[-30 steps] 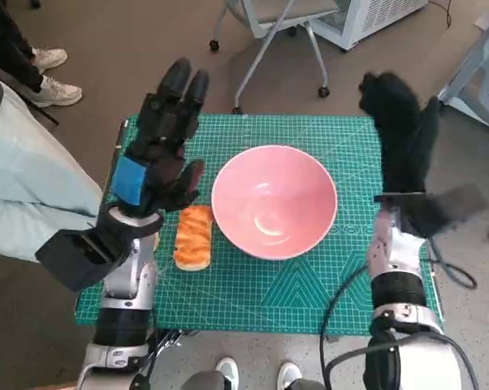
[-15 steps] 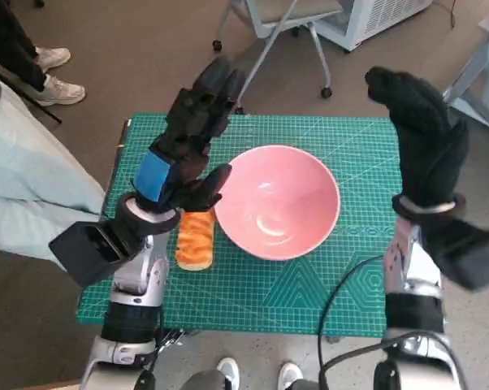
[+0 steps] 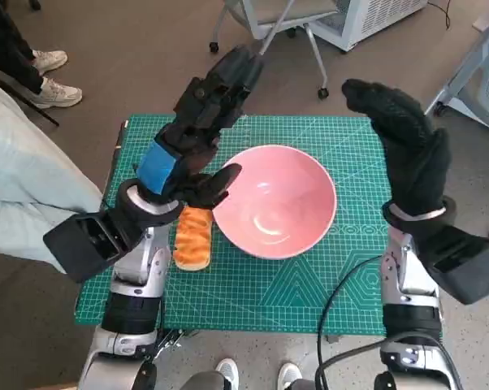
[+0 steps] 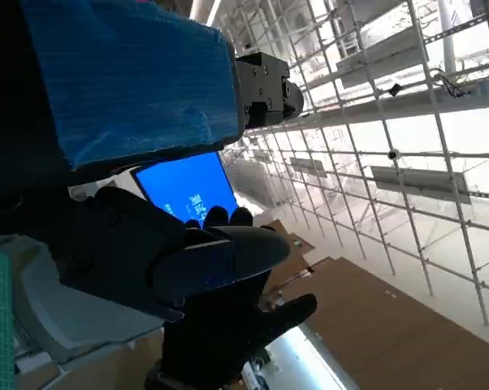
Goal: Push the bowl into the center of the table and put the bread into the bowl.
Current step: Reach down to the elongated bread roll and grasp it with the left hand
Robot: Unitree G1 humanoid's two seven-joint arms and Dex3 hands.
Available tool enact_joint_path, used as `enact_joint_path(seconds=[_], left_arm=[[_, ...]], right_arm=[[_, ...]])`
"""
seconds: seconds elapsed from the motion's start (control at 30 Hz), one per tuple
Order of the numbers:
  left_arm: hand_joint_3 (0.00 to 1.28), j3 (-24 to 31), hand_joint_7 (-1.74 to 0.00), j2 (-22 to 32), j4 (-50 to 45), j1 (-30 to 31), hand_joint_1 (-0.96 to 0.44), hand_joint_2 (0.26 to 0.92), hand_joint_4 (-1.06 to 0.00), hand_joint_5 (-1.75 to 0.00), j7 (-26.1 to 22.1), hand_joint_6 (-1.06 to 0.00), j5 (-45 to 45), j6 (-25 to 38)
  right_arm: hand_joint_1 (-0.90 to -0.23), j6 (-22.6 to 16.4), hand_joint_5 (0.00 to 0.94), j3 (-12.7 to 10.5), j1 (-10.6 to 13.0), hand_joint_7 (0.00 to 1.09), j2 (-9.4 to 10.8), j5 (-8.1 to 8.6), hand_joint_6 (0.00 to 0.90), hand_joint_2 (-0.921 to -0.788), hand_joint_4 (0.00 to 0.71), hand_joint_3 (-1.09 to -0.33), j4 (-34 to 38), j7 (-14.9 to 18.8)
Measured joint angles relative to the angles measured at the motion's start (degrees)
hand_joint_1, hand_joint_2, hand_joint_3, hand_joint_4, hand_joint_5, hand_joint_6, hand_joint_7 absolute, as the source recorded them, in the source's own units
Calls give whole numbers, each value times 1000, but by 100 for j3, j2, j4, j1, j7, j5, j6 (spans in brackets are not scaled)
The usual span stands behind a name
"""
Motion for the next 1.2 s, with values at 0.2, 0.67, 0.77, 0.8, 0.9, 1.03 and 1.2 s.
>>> enact_joint_path(seconds=[0.2,0.67,0.77,0.8,0.9,1.03,1.2], left_arm=[[609,18,-297,78,0,0,-606,921,-50,-2,-3,1,58,-32],[212,279,-565,1125,-616,189,-536,875,-187,-72,147,1,768,85],[170,363,-664,1448,-758,291,-500,852,-225,-94,68,1,779,140],[164,401,-682,1551,-787,328,-496,850,-231,-98,36,1,778,152],[143,517,-751,1822,-827,451,-490,839,-260,-116,-13,-25,781,145],[117,653,-788,2105,-877,652,-477,813,-285,-130,-11,-58,897,104],[101,754,-782,2410,-1043,980,-448,801,-300,-136,-21,-77,956,137]], right_arm=[[-633,82,0,32,46,567,3,-32,10,-921,175,-771,-48,-20],[-636,153,0,55,139,582,71,-30,2,-921,173,-770,-115,-91],[-636,147,0,55,144,584,97,-29,1,-921,173,-770,-101,-92],[-635,143,0,55,145,585,105,-26,1,-921,173,-770,-89,-92],[-632,129,0,54,145,586,126,-11,0,-921,173,-769,-57,-91],[-625,112,0,47,146,587,130,67,-1,-921,173,-767,-9,-86],[-618,110,0,48,146,587,139,147,-1,-921,173,-767,23,-84]])
